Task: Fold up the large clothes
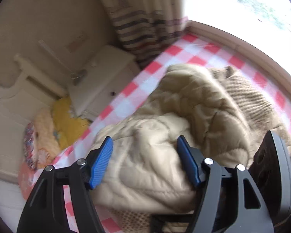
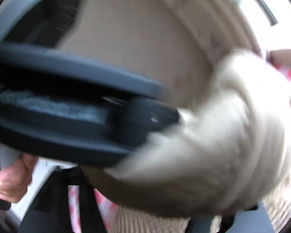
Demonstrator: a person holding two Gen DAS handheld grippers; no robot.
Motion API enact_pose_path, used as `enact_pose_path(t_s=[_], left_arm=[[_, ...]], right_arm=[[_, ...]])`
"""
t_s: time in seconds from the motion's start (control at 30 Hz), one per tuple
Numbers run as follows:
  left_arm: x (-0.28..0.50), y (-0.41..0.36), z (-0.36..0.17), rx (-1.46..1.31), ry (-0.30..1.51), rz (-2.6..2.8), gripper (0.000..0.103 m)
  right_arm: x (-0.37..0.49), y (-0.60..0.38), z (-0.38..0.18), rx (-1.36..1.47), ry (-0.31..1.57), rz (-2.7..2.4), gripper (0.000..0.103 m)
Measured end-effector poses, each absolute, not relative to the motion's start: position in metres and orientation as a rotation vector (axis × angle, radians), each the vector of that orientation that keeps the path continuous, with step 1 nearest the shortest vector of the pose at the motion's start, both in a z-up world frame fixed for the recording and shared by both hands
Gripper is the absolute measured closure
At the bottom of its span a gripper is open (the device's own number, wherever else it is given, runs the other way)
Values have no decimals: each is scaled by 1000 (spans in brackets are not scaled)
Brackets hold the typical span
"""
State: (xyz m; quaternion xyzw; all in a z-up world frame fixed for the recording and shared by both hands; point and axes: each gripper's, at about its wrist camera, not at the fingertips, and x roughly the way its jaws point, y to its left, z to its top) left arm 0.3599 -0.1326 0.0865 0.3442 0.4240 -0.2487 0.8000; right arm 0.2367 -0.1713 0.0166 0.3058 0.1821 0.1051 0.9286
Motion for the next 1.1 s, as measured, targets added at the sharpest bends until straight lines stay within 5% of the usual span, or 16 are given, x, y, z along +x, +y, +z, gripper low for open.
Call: enact_pose_path(t_s=[0.17,0.3,0.5,0.67,0.77,0.9,1.1], left_arm=[[335,-59,18,587,968,-526,35],[292,-1,-26,297,984,-568,33],[272,94,-46,-397,930,-572,24],[245,71,-9,-289,764,-519,19],[244,50,14,-212,695,-467,5],[272,44,-3,-461,870,-559,3],[310,65,-43,-779,983,-461,3]], right_arm=[[197,-164,-34,481,859,385,37],[126,-198,-21,287,791,432,35],[128,-315,-3,635,660,291,30],[183,-370,-27,841,685,249,30],[209,-387,-52,1067,708,355,30],[204,-372,-56,1097,705,348,16],[234,-372,-56,1152,757,296,16]])
